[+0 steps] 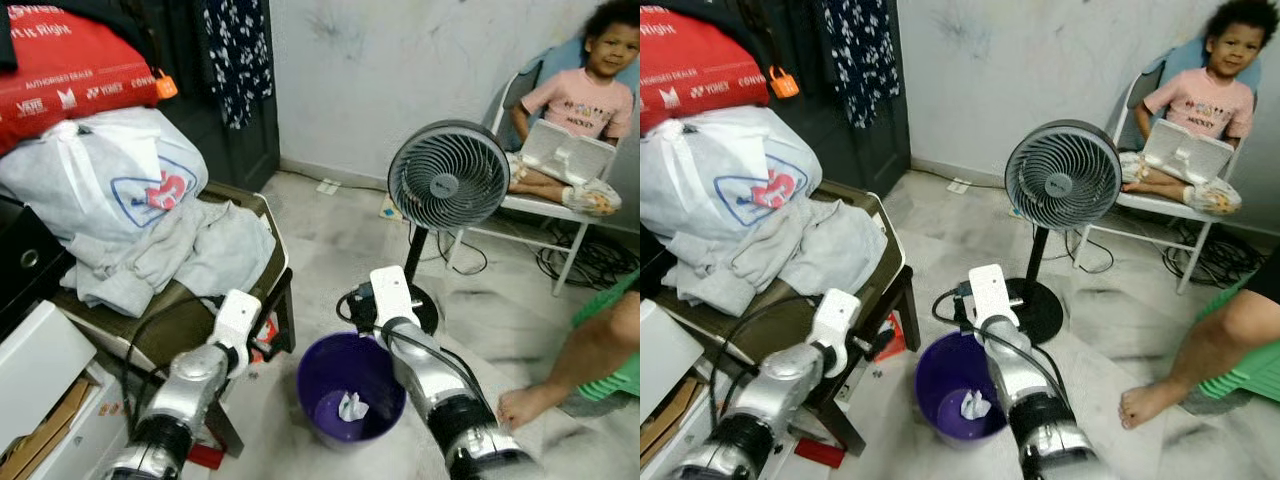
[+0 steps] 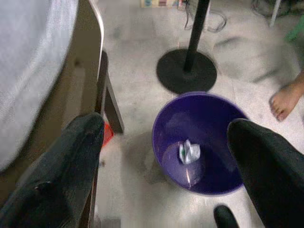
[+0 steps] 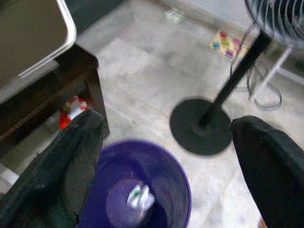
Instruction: Clean up the room
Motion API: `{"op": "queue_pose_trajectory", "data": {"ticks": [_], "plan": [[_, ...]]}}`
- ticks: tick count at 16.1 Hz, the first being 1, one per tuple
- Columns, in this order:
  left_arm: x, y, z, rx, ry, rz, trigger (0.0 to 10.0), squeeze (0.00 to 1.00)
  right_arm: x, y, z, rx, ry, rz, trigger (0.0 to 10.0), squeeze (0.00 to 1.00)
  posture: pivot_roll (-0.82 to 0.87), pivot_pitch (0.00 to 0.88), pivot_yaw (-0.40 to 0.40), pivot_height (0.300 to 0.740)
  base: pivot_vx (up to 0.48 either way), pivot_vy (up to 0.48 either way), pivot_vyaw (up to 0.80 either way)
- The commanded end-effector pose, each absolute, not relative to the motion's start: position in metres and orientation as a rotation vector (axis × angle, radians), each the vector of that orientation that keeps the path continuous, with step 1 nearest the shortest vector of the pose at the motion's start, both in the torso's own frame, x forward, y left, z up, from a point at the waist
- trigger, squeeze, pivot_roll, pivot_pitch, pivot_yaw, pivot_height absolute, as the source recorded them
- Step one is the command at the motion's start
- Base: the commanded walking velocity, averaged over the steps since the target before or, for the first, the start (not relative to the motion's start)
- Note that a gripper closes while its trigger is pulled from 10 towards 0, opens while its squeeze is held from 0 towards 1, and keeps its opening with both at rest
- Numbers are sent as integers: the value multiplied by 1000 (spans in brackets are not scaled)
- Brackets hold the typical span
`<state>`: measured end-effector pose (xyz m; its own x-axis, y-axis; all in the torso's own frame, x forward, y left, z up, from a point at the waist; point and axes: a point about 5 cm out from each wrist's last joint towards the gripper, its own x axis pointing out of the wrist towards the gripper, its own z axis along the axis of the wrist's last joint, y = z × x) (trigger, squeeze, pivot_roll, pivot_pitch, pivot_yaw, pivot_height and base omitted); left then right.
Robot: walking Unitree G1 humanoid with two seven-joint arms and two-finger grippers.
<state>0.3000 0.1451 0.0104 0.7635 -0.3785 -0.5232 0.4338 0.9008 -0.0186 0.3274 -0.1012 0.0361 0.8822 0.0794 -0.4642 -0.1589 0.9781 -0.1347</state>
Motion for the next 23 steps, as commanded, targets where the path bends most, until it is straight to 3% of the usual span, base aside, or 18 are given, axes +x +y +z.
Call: {"op": "queue_pose_trajectory", "data": {"ticks": [1, 8, 9, 10, 17, 18, 19, 23], "plan": [[300, 148, 5, 83, 596, -403, 10000, 0, 325, -101, 29, -159, 526, 105, 10000, 0, -82, 0, 14, 740, 0, 0, 0], [282, 157, -19, 35, 758, -352, 10000, 0, 312, -96, 8, -155, 660, 99, 10000, 0, -84, 0, -8, 740, 0, 0, 0], [272, 170, -28, 153, 798, -318, 10000, 0, 309, -99, 4, -131, 686, 76, 10000, 0, -84, 0, -7, 740, 0, 0, 0], [266, 177, -33, 165, 827, -276, 10000, 0, 308, -100, 2, -112, 699, 65, 10000, 0, -83, 0, -7, 740, 0, 0, 0], [260, 206, -35, 87, 870, -49, 10000, 0, 292, -83, -11, -223, 769, 219, 10000, 0, -44, 0, -24, 740, 0, 0, 0], [258, 206, -37, 97, 887, -53, 10000, 0, 292, -82, -11, -220, 770, 222, 10000, 0, -50, 0, -22, 740, 0, 0, 0], [262, 193, -34, 191, 882, -260, 10000, 0, 293, -76, -9, -242, 754, 272, 10000, 0, -54, 0, -20, 740, 0, 0, 0], [279, 201, -14, 305, 725, -377, 10000, 0, 306, -79, 4, -224, 688, 218, 10000, 0, -19, 0, -21, 740, 0, 0, 0]]}}
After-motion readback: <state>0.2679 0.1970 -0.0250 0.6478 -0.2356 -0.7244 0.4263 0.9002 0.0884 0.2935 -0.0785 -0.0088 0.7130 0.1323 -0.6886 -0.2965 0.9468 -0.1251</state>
